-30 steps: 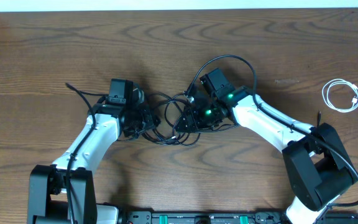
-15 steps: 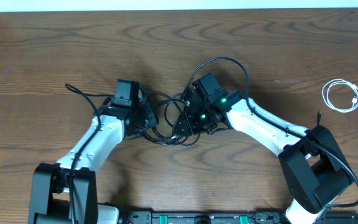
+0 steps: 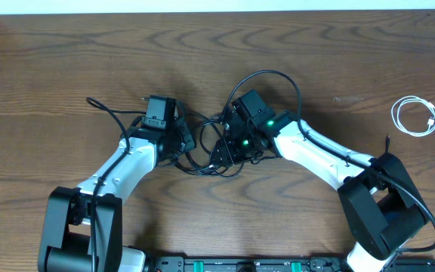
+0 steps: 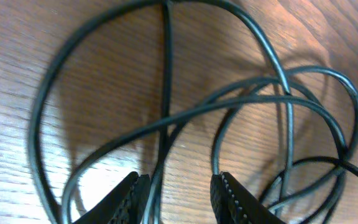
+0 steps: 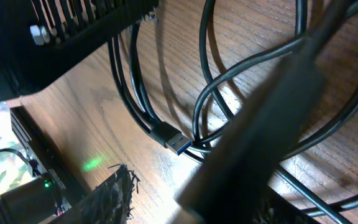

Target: Untangle cables

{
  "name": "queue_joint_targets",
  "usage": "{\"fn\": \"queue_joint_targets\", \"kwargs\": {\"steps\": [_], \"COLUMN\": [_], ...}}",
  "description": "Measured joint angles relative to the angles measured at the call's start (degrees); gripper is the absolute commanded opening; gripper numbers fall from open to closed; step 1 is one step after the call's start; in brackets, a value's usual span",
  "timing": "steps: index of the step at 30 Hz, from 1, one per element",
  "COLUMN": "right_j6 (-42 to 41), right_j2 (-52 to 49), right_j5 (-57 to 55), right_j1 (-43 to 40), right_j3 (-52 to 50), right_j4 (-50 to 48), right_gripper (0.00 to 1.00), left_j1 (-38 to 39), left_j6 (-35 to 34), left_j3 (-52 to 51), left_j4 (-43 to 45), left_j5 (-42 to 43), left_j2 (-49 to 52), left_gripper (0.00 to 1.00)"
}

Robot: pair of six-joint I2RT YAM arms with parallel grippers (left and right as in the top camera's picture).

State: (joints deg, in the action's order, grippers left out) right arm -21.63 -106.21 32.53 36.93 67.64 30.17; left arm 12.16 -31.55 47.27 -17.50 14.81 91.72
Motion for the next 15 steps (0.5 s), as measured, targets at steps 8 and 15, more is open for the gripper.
{"fn": "queue_joint_targets", "kwargs": {"steps": [8, 15], "right_j6": [0.0, 0.0], "right_j2": [0.0, 0.0], "right_j5": [0.0, 0.0], "right_j1": [0.0, 0.0], "right_j3": [0.0, 0.0], "right_j4": [0.0, 0.2], "right_gripper": [0.47, 0.41], "left_j1": [0.1, 0.0], "left_j6": [0.0, 0.3], "left_j3": [0.0, 0.0], "left_j4": [0.1, 0.8], "left_j5": [-3.7, -4.2], "left_j2": [1.4, 4.4], "left_gripper": [0.29, 0.08]}}
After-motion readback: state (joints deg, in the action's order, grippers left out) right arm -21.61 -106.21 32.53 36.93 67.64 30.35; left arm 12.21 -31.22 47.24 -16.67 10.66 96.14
